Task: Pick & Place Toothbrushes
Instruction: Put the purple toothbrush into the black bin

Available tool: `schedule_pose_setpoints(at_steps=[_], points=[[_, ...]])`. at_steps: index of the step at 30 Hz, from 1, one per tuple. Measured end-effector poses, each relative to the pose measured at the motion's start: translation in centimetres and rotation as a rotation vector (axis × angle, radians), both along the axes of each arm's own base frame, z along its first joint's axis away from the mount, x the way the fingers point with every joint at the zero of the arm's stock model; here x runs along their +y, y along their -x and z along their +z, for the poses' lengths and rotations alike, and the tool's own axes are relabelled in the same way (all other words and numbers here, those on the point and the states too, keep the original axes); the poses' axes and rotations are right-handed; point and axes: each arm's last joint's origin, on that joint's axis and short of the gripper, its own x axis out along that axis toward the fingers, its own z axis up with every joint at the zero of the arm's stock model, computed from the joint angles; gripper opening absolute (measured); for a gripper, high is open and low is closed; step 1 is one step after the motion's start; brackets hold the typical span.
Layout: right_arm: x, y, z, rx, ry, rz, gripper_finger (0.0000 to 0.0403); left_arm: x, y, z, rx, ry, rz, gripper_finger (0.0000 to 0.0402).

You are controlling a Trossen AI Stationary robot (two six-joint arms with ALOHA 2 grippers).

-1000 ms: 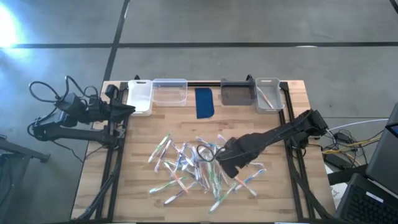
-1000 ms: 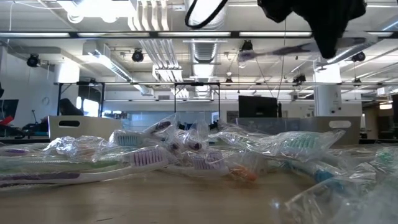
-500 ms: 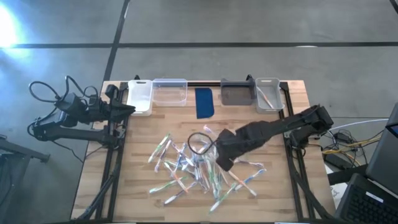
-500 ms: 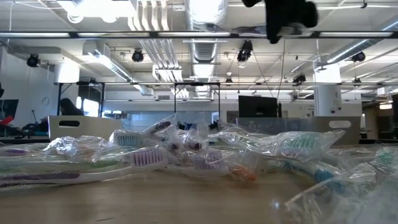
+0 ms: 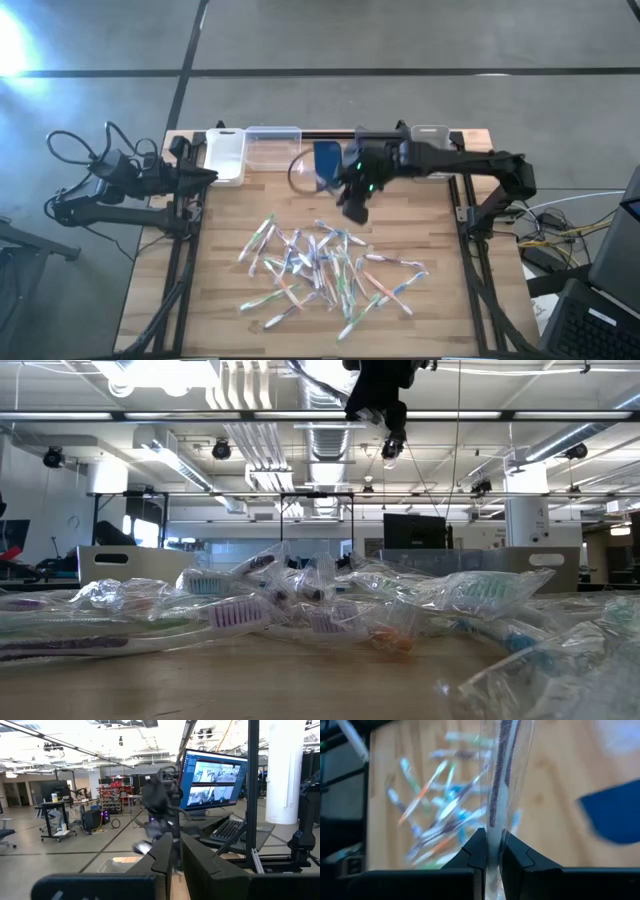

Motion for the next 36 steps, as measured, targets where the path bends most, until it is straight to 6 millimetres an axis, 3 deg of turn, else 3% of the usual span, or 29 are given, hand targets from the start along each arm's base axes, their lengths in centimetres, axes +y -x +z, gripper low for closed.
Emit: schedule_pose_setpoints(at_steps=[7, 17, 28, 36], points=[[-4.5, 1.9, 3.8, -0.249, 0.148, -0.055, 0.0021, 0.0, 0.0, 0.0, 0.000, 0.000, 0.000, 0.0042], [-7.2, 7.0, 7.1, -0.395, 0.274, -0.223, 0.0021, 0.0, 0.0, 0.0, 0.000, 0.000, 0.000, 0.0042], [-5.6, 14.0, 7.5, -0.332, 0.379, -0.472, 0.0021, 0.0, 0.0, 0.0, 0.000, 0.000, 0.000, 0.0042], [-4.8, 16.6, 7.0, -0.288, 0.396, -0.563, 0.0021, 0.0, 0.0, 0.0, 0.000, 0.000, 0.000, 0.0042]])
